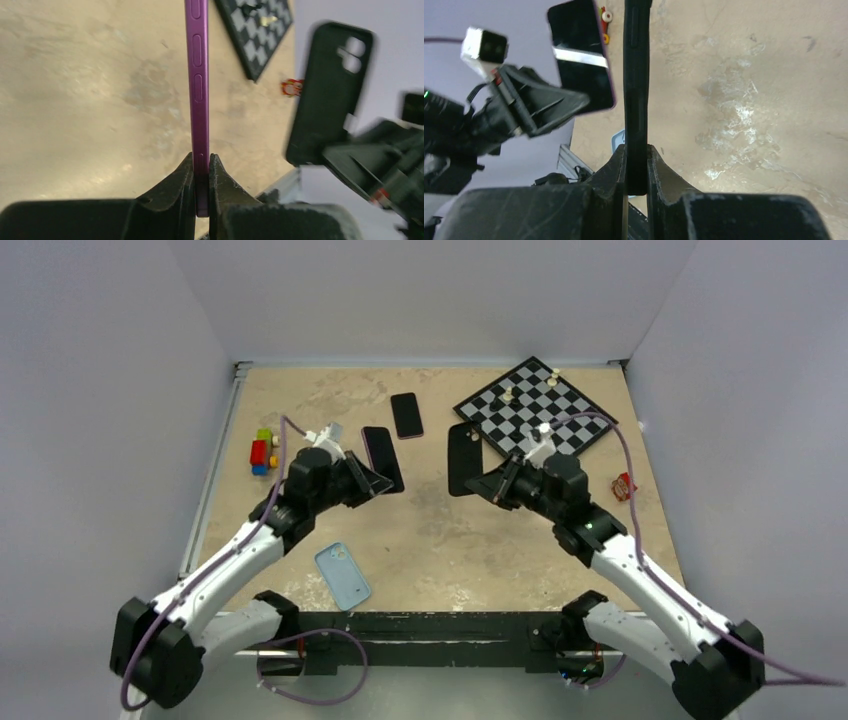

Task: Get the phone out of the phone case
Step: Place the phone at the center of the board.

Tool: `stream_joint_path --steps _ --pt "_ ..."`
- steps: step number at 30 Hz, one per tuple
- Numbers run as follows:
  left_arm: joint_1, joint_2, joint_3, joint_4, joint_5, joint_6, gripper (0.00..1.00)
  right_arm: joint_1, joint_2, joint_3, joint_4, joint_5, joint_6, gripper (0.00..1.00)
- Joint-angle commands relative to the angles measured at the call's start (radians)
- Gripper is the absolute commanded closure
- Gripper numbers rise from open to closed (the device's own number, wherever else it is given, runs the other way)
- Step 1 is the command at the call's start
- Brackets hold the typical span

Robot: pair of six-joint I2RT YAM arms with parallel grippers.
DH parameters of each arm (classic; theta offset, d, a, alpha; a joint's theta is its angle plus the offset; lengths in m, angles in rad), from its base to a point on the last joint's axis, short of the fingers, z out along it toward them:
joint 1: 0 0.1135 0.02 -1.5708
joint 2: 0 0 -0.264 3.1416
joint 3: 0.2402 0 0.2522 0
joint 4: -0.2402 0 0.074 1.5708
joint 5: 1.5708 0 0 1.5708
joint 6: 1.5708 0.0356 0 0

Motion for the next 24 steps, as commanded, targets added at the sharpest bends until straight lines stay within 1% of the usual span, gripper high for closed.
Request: stream_joint_path --steps 1,2,3,7,10,11,13,18,21,24 --pt "0.033 0.215 0.219 -0.118 -0.175 0.295 1.0 -0.001 -0.19 0.023 -0.208 0.142 -0.1 1.0" --pt "0.047 0.267 0.242 -0.121 -0.195 0.323 1.0 0.0 -0.224 0.037 -0.243 0.152 -0.11 1.0" --pt "0.073 0.313 0.27 -0.123 -0.185 0.335 1.0 -0.001 -0.252 0.05 -0.266 0.159 -0.116 1.0" --pt "0.178 0.498 0.375 -0.115 -0.078 0.351 1.0 0.0 -0.339 0.089 -0.342 0.167 -0.127 1.0" --pt "0.258 0.669 0.495 -0.124 0.077 0.337 1.0 -0.001 -0.383 0.09 -0.354 0.139 -0.108 1.0" --pt "0.28 0.753 0.552 -0.122 0.138 0.335 1.0 0.0 -0.397 0.088 -0.354 0.125 -0.099 1.0" --pt "0.295 0.836 0.617 -0.124 0.186 0.345 1.0 -0.001 -0.414 0.09 -0.353 0.096 -0.089 1.0" --pt "0.308 0.991 0.768 -0.165 0.197 0.365 1.0 0.0 -0.45 0.116 -0.41 0.104 -0.093 1.0" --pt "0.314 1.084 0.854 -0.19 0.204 0.363 1.0 -0.001 -0.475 0.113 -0.414 0.105 -0.09 1.0" --pt "0.315 1.169 0.955 -0.256 0.218 0.375 1.0 0.0 -0.493 0.102 -0.422 0.098 -0.079 1.0"
